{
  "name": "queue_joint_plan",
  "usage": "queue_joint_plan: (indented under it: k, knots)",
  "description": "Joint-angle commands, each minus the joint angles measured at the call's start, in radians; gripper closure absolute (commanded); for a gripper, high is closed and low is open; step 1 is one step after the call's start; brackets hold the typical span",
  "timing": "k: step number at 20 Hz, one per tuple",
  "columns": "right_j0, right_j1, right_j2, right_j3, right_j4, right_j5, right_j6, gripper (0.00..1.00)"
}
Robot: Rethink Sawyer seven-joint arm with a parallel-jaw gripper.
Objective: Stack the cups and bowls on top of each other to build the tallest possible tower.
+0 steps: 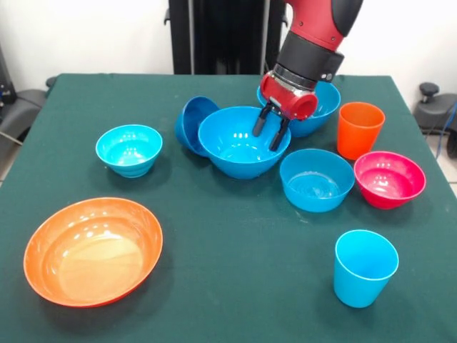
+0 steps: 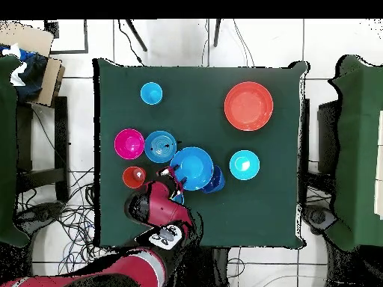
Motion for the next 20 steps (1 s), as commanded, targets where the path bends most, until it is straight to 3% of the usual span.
queue_joint_plan:
  k: [1,8,20]
  knots:
    - [-0.173,-0.074,0.173,-0.023,-0.264,0.271,-0.158,0.0]
    - [-0.16,-0.062,0.161,-0.045,-0.33,0.279,-0.073,0.0]
    - [-0.177,-0.09,0.159,-0.044,-0.41,0.316,-0.03,0.0]
